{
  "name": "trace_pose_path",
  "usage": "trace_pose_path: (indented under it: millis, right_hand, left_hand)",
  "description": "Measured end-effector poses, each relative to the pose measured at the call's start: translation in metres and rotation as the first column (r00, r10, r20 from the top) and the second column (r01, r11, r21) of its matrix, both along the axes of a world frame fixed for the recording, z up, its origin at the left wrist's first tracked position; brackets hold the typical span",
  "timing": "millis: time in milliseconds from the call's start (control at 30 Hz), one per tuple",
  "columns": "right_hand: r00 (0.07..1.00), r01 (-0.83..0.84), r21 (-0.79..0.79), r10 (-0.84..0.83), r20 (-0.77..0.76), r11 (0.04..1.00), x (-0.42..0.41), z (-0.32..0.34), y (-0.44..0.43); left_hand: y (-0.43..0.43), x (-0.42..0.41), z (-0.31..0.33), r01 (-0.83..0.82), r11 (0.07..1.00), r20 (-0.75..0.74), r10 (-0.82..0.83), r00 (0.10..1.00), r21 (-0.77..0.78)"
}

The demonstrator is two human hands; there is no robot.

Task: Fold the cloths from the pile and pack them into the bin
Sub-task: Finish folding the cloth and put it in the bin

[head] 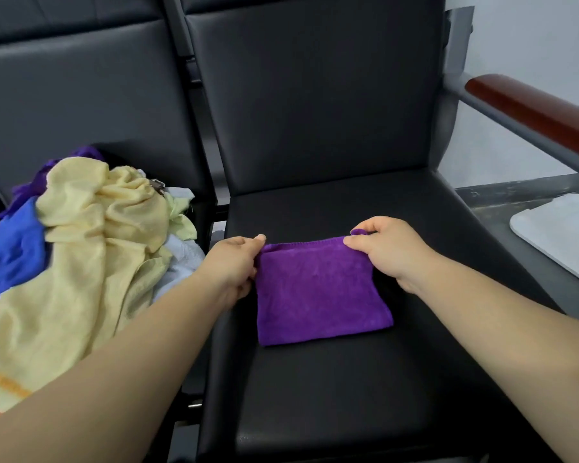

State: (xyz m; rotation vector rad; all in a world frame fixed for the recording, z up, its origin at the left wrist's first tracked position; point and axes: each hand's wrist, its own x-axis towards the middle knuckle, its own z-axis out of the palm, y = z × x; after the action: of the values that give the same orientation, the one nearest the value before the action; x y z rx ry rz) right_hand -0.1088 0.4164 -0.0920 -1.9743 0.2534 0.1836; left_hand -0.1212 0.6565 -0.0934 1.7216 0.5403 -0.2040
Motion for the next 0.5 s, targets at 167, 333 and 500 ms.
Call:
trace_pose_path:
  millis: [167,333,500]
  right_hand:
    - [1.000,-0.007,-0.366,0.009,0.005,0.931,0.013,-0.006,0.000]
    - [0.931,-0.340,-0.587,0.176,-0.319,0.735,0.003,0.002,-0.001]
    - [0.937,-0.339,-0.496,0.239,-0.256,0.799,-0.010,0.006,0.013]
  left_hand:
    - [0.004,0.011,-0.013,-0.112,0.976,0.172,0.080,0.982,0.184]
    - [0.004,-0.005,-0.008,0.332,0.664,-0.158,-0.308,0.938,0.670]
    - [-0.010,-0.013,-0.011,0.290,0.772,-0.146,-0.252,0.957,0.565]
